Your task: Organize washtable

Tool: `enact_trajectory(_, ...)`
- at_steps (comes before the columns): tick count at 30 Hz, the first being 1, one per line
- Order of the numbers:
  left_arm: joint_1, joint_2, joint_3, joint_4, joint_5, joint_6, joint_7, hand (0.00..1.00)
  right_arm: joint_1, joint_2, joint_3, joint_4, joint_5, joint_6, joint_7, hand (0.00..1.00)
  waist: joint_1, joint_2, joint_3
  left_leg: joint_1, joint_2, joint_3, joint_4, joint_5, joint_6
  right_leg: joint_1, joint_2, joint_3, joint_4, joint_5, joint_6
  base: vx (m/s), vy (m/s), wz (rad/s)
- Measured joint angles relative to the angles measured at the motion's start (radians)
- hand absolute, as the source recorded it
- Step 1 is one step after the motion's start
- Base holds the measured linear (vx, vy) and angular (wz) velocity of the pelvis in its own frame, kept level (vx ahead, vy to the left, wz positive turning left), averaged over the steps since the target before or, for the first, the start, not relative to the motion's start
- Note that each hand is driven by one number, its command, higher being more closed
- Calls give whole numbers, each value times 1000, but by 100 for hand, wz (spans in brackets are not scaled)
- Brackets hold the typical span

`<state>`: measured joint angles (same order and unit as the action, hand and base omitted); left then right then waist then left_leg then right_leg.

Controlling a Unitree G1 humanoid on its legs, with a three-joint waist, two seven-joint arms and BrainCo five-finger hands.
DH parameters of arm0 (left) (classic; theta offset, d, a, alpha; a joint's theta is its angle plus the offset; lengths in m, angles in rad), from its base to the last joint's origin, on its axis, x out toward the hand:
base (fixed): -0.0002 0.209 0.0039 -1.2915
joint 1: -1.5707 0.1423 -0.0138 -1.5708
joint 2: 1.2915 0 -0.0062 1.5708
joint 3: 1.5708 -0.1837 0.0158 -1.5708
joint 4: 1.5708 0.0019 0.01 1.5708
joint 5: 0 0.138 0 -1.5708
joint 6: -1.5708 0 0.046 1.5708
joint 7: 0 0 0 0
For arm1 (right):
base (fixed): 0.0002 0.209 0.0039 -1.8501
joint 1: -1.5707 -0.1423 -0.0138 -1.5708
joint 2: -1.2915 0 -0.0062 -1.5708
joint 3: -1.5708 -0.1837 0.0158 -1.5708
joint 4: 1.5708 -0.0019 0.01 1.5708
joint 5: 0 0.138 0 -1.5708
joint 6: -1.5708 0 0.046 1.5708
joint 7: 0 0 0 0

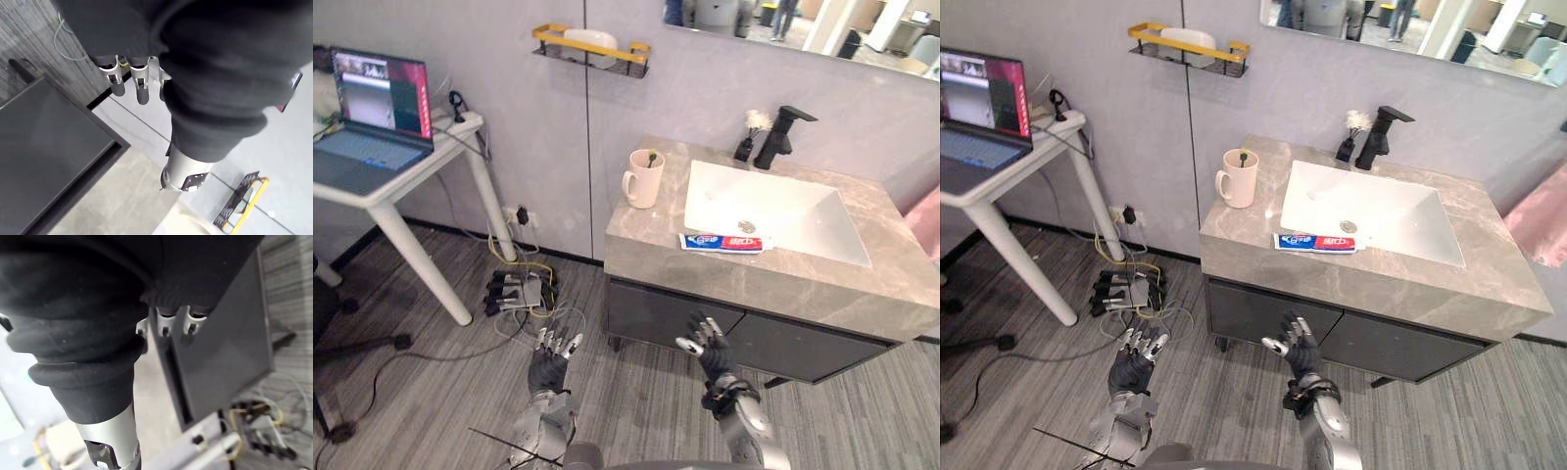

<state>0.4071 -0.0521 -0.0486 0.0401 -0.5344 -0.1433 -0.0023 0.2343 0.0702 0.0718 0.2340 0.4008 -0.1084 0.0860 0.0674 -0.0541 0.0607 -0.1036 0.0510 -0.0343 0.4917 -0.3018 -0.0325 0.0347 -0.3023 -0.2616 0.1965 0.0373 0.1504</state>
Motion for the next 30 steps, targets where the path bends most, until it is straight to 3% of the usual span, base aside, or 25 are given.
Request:
enact_trajectory(3, 14, 4, 0, 0, 9, 0, -15, 0, 21, 0, -16, -1, -18, 1, -2, 0, 1, -10, 6, 31, -11, 66, -21, -17, 20, -28, -31, 10, 37, -18, -36, -119, 176, -70)
enact_trajectory(4, 18, 7, 0, 0, 20, 1, -18, 0, 36, -1, -14, -1, -16, 1, -2, 0, -1, -16, 10, 46, -15, 84, -29, -28, 20, -36, -43, -19, 64, -48, -82, -97, 81, -43)
enact_trajectory(5, 24, 7, 0, 0, 31, 1, -19, 0, 48, -1, -12, 0, -11, 2, 1, 0, -6, -16, 10, 50, -13, 89, -29, -33, 25, -43, -50, -50, 88, -65, -95, -72, 40, -28)
enact_trajectory(8, 33, 3, 10, 0, 39, 3, -19, 0, 54, -3, 5, 5, -16, 7, 10, 0, 0, -21, 11, 42, -5, 91, -29, -35, 17, -36, -49, -97, 72, -96, -55, 14, -67, -3)
enact_trajectory(9, 38, -5, 19, 0, 41, 4, -17, 0, 51, -4, 19, 14, -16, 7, 15, 0, 2, -20, 11, 37, 9, 89, -33, -30, 5, -36, -37, -110, 57, -97, -31, 51, -104, 1)
enact_trajectory(12, 48, -16, 21, 2, 45, 8, -18, 0, 43, -6, 40, 17, -16, 10, 16, 0, 4, -20, 8, 30, 46, 94, -52, -11, -18, -36, 8, -119, 21, -86, -13, 150, -156, -28)
enact_trajectory(13, 46, -39, 20, 46, 62, 53, -20, 0, 37, -3, 10, 16, -31, 26, -31, 0, 1, 0, 9, 82, 102, 153, -87, -4, -40, -4, 86, -80, -89, -29, -12, 254, -99, -84)
enact_trajectory(18, 34, -37, 20, 66, 76, 59, -21, 0, 41, -3, -3, 17, -48, 33, -43, 0, 2, -2, 5, 112, 97, 175, -134, -8, -44, 10, 79, -62, -109, -24, -10, 63, 31, -23)
enact_trajectory(20, 33, -18, 17, 127, 89, 60, -21, 0, 36, -12, 0, 30, -60, 42, -42, 0, 4, 10, 0, 129, 97, 210, -149, -7, -44, 11, 85, -29, -149, -6, 1, -9, 22, -85)
enact_trajectory(21, 16, 31, 4, 215, 182, 88, -59, 0, 5, -16, -41, 128, -108, 49, -42, 0, 0, 1, -30, 166, 103, 308, -206, 2, -57, -23, 115, 67, -206, 38, -7, 5, -11, -136)
enact_trajectory(22, -1, 39, -6, 248, 199, 91, -71, 0, 15, -32, -73, 175, -128, 51, -43, 0, -13, 16, -26, 170, 102, 312, -214, 3, -58, -20, 121, 74, -225, 46, -9, 8, -24, -126)
enact_trajectory(23, -7, 38, -10, 253, 202, 91, -75, 0, 16, -43, -78, 191, -131, 54, -44, 0, -22, 7, -32, 170, 103, 311, -215, 3, -58, -19, 122, 74, -230, 48, -11, 18, -18, -13)
enact_trajectory(24, -4, 95, -28, 326, 202, 92, -105, 0, 4, -97, -107, 336, -137, 61, -39, 0, -52, 35, -44, 225, 72, 298, -317, 56, -56, 3, 115, 66, -252, 50, -31, 0, 0, 0)
enact_trajectory(30, -5, 95, -14, 328, 203, 92, -104, 0, -1, -97, -107, 342, -137, 61, -40, 0, -50, 36, -45, 212, 73, 289, -313, 56, -56, -1, 114, 49, -254, 51, -31, -2, -3, 5)
